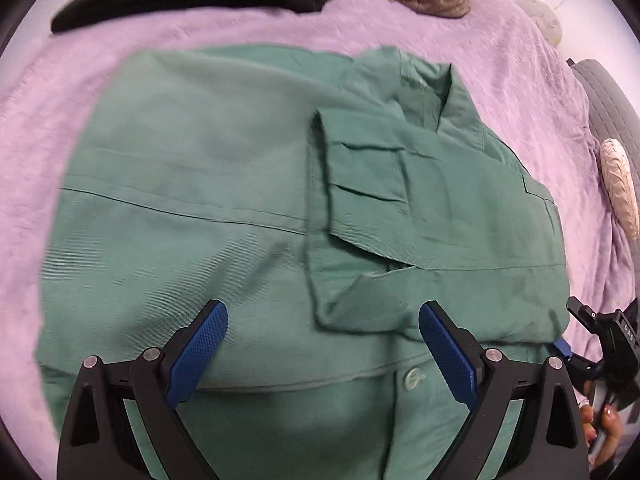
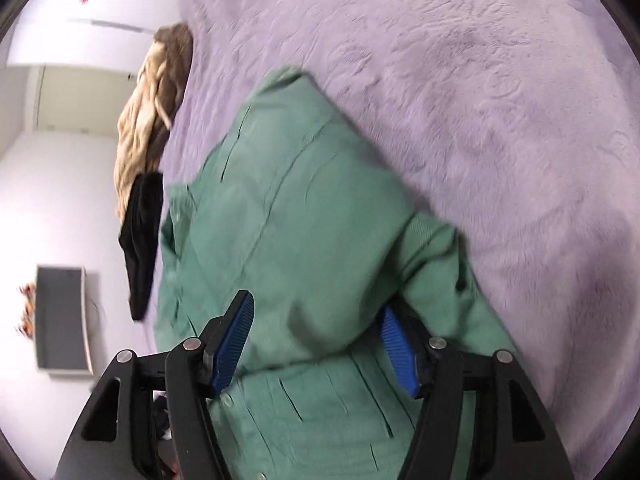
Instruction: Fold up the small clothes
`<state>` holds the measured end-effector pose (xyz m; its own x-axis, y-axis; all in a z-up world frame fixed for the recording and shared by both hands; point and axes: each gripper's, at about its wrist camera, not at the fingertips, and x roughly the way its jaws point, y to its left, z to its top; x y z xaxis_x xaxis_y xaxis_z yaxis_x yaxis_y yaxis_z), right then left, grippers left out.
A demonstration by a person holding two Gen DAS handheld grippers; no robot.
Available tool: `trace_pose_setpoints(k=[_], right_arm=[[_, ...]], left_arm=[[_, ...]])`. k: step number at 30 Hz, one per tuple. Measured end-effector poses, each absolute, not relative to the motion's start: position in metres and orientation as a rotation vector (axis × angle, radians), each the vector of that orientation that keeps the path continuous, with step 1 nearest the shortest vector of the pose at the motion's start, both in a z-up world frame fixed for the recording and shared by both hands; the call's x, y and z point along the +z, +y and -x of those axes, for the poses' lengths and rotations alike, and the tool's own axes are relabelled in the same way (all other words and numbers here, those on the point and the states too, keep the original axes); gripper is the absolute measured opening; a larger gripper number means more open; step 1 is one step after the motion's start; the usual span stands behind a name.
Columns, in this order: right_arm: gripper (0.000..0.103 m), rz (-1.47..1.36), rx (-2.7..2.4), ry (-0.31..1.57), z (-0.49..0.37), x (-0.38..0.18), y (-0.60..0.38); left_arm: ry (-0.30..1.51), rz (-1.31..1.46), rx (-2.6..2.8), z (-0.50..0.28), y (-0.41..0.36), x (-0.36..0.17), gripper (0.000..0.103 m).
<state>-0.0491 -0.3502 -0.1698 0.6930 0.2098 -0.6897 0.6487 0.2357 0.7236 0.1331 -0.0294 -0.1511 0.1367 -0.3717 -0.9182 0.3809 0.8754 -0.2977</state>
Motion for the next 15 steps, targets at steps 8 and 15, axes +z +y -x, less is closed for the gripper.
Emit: trace_pose_setpoints(k=[8,15], right_arm=[[0.009,-1.135,-0.315,0.856,0.044,-0.142,-0.352],[0.009,-1.057,-0.348,1.001,0.055,-0.172,-0.354]], left_arm=[[1.298,0.034,-0.591,-0.134,-0.046,-0.144,0.024],[1.277,-0.04,-0.588,-0.121,-0.03,-0.15,0.024]])
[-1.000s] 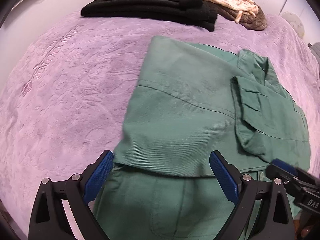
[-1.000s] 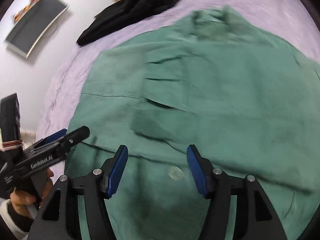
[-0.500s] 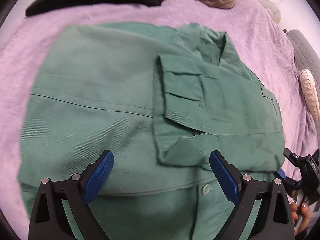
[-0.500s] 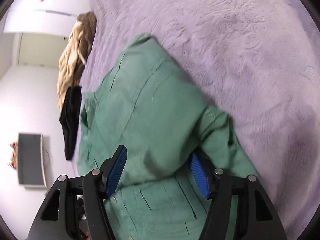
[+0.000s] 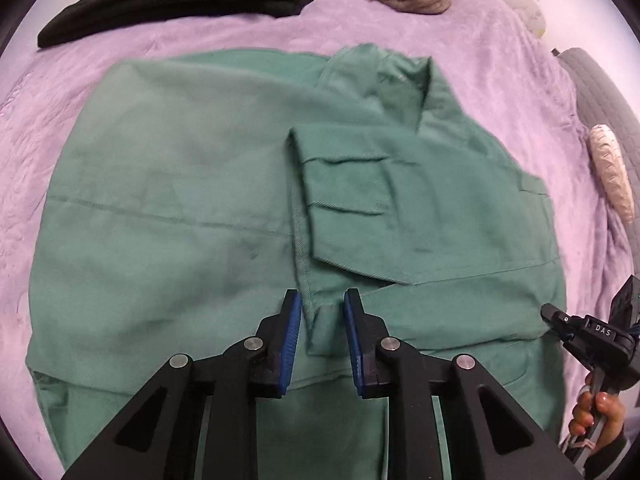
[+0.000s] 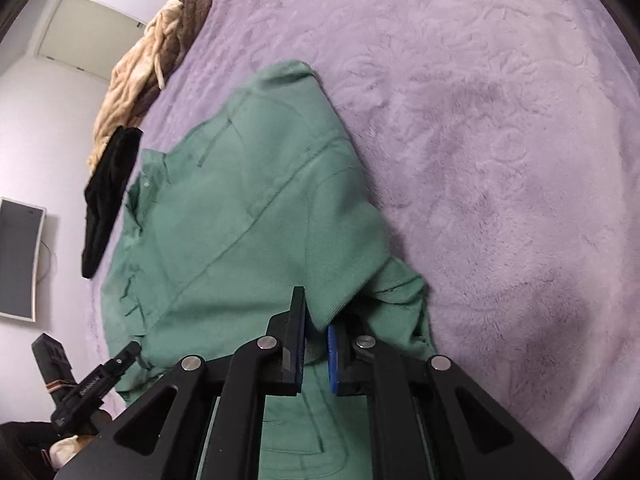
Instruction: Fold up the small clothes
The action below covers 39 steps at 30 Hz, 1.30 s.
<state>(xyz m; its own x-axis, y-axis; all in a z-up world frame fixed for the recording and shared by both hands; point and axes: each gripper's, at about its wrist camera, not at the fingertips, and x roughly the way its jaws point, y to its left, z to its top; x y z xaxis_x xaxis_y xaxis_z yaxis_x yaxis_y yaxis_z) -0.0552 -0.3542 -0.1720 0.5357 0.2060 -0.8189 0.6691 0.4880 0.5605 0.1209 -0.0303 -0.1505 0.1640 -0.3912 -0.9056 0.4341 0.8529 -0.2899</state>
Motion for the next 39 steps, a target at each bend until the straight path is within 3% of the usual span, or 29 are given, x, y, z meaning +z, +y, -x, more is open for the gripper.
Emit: trace_pose_setpoints(k=[3,5,10,14,21,23,24,33,39], right_arm=[[0.017,-1.061,-0.338,1.016,0.064,-0.167,-0.352],[0.029,-1.026,-0.339,1.031,0.07,-0.156,-0.348],[0.04,-0.868,-0.384,0.895,0.073,-0.108,-0.362],[0.04,-0.913,-0.361,0.866,0.034,-0.109,-0.392],[0.037,-0.761,-0.385,1.058,-0.015,-0.154,-0.377],[0.037,-0.755,-0.414,1.058,-0.004,-0.161,-0.382],[0.037,-0.784,-0.421,1.051,0.004,-0.162,-0.387],[0.057,-0.949,-0.379,1.006,0.064,-0.142,-0.395],[0.06,-0.99,-0.307,1.036,0.088,-0.143,-0.37]], left_arm=[[1.258,-0.038,-0.542,-0.125,-0.015,-0.146,0.024],[1.241,-0.094,-0.473,-0.129,-0.007,-0.142,0.024],[1.185,-0.091,-0.452,-0.136,0.008,-0.123,0.024],[1.122,-0.121,-0.48,-0.134,-0.015,-0.11,0.025],[1.165,-0.225,-0.526,-0.122,-0.067,-0.145,0.025],[1.147,-0.26,-0.521,-0.118,-0.066,-0.155,0.027],[1.135,-0.26,-0.523,-0.117,-0.062,-0.154,0.034],[1.183,-0.263,-0.45,-0.112,-0.044,-0.134,0.035],[1.218,-0.298,-0.456,-0.081,-0.051,-0.132,0.035]])
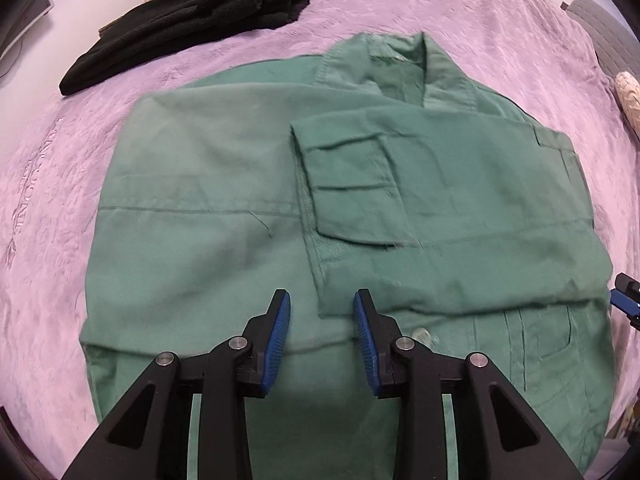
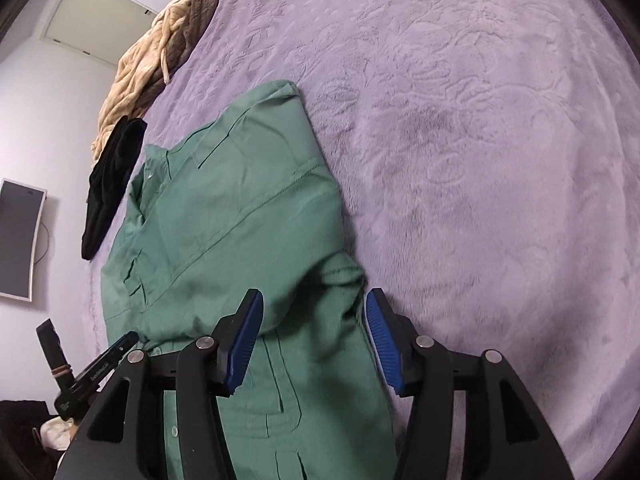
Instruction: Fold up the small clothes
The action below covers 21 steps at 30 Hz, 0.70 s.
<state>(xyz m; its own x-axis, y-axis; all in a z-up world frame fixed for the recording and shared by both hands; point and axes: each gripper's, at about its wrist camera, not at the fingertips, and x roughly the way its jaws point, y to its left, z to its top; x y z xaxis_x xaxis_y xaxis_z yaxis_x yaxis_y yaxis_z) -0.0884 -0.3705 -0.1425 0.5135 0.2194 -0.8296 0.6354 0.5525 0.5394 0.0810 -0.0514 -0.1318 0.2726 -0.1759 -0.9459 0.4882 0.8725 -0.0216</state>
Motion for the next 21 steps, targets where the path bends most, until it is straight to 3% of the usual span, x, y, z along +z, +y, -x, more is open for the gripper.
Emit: trace_pose_setpoints(k=[3,5,6,15,17,21], right_arm=[[0.069,-0.99,-0.284,1.057,0.098,-0.144,-0.362],[0.069,-0.987,-0.265,1.067,0.103,-0.144,-0.359],[0.069,-0.991,-0.255,1.069,0.107,-0.143,-0.358],[0.072,-0.991,-0.175,1.083,0.121,-0.138,-0.354],[0.086,-0.99,-0.154,1.071,0.125,-0.135,-0.353],[0.087,-0.997,-0.119,1.067,0.127,-0.134,-0.347]], left_arm=[[1.243,-0.299,-0.456,-0.065,-0.054,-0.133,0.035],[1.257,-0.307,-0.43,-0.056,-0.056,-0.134,0.072],[1.245,-0.312,-0.407,-0.051,-0.057,-0.133,0.101],[1.214,-0.337,-0.353,-0.017,-0.057,-0.119,0.102],[1.213,-0.334,-0.341,-0.014,-0.057,-0.116,0.102],[1.215,-0.323,-0.321,-0.006,-0.05,-0.111,0.102]])
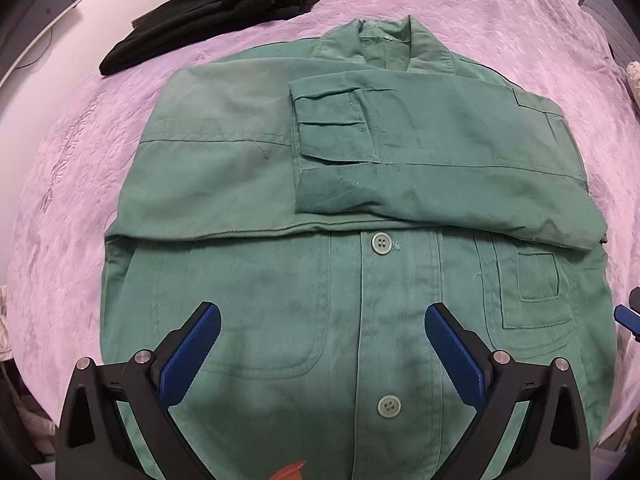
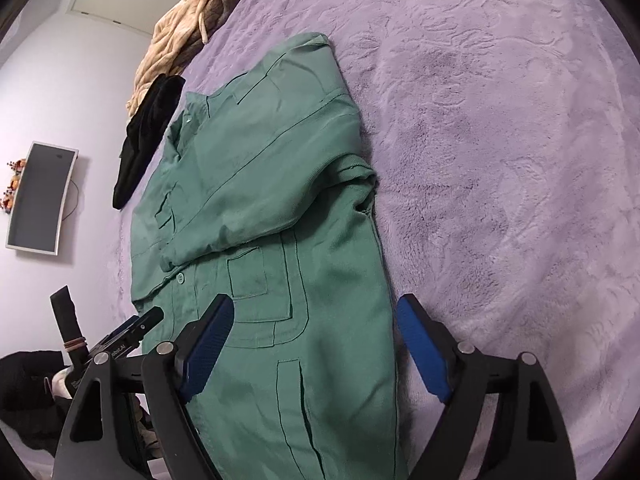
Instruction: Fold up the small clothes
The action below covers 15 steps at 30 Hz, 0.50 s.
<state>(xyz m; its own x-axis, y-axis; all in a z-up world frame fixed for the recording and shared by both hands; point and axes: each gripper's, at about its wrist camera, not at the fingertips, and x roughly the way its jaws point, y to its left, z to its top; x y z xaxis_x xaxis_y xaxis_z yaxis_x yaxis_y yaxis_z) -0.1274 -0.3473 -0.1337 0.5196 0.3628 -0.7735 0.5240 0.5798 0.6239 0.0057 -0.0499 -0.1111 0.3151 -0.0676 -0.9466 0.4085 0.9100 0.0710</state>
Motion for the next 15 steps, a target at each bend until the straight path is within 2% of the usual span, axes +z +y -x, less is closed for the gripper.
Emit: trace_pose_setpoints(k=[1,2,15], right_arm=[[0.098,-1.004,-0.11,1.067,0.128,-0.135,-0.346],[0.103,-1.01,-0.103,1.064,0.129,-0.135,-0.345],[0.103,-1.043,-0.104,1.047,0.147,-0.132,-0.315]], left_arm=[[1.216,-0.323,-0.316,-0.003,-0.048,-0.11,0.102],[1.217,-0.321,-0.314,-0.002,-0.047,-0.109,0.102],[1.245,-0.289,-0.326,0.022,-0.016,-0.119,0.102]])
